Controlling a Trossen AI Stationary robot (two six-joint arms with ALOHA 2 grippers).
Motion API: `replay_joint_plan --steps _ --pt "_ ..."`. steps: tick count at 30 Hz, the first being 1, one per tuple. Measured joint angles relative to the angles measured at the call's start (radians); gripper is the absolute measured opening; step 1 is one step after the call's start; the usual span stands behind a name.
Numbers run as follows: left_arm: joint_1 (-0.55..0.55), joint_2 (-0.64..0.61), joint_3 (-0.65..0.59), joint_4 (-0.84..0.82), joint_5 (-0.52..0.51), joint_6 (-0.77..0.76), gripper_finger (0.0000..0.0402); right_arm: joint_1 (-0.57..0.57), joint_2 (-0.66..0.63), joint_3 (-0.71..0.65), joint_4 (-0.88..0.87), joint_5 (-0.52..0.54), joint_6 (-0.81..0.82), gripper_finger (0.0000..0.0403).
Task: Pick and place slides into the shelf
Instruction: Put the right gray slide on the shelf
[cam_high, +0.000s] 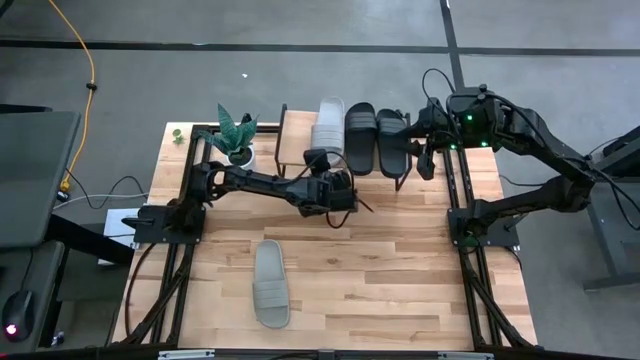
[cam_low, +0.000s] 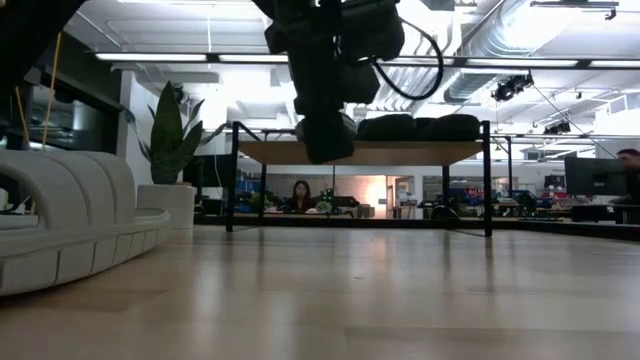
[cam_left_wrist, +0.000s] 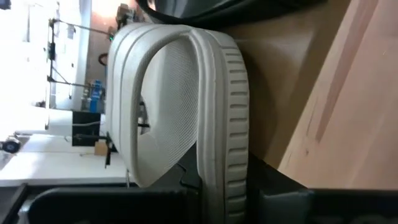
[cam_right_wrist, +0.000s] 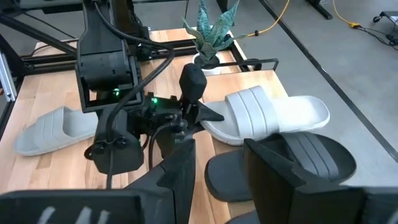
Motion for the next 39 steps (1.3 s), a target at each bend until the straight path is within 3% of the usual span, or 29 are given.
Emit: replay_joint_plan --steps 20,32,39 --pt "-0.03 0.0 0.0 0.081 0.035 0.108 0.0039 0.0 0.0 0.0 0.013 0.0 -0.003 0.0126" --pt "-0.036 -0.002 0.001 0.079 -0.007 0.095 0.0184 0.0 0.0 -0.012 0.021 0.0 -0.003 0.0126" --pt "-0.073 -0.002 0.001 0.08 -0.027 0.101 0.0224 -0.001 0.0 -0.049 0.042 0.024 -0.023 0.0126"
